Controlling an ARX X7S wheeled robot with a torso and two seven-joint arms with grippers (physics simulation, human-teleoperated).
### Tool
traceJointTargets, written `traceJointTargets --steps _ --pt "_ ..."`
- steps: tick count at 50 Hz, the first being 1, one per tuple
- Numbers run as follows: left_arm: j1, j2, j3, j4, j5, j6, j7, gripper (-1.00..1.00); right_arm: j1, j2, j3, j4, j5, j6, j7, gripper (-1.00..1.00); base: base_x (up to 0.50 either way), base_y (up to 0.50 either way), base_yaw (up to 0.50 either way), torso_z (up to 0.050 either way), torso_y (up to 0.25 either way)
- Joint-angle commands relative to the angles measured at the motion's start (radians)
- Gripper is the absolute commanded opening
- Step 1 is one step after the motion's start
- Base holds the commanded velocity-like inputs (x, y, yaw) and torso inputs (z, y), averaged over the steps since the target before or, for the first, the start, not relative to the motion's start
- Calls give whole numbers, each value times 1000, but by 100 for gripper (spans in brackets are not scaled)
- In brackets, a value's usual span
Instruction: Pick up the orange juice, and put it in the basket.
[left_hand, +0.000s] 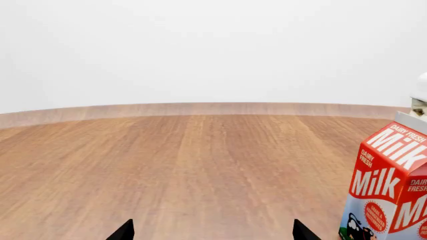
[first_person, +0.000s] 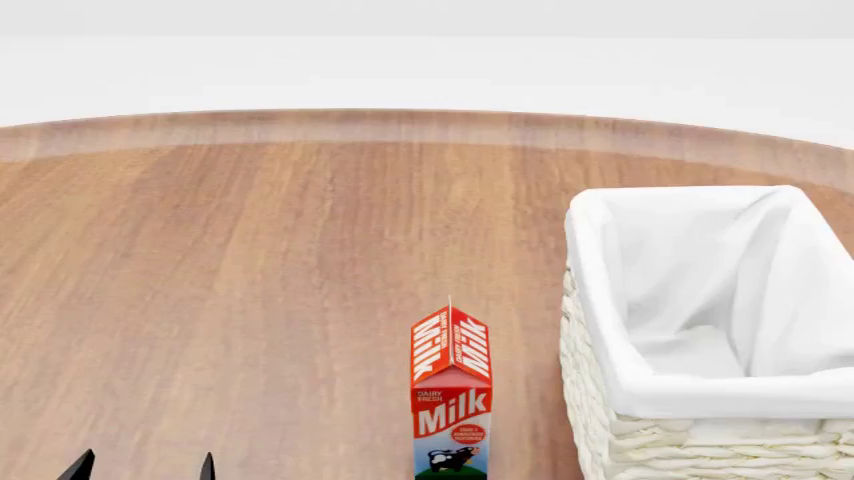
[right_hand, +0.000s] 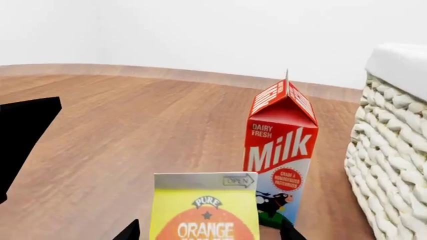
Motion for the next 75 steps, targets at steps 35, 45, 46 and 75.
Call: traceJointTargets --steps 35,45,46,75 --pt "-4 -15 19 -2 -15 5 -17 100 31 -18 -30 93 33 -61 6 100 0 0 0 0 0" --pt "-5 -17 23 -2 -18 7 -21 100 41 -21 -40 104 33 -63 10 100 0 0 0 0 0" --pt "-5 -18 23 -2 -18 7 -21 100 42 -20 -41 104 33 -64 10 100 0 0 0 0 0" --pt "-7 -26 34 -3 -26 10 -31 100 67 -24 -56 170 40 -93 23 100 0 0 0 0 0"
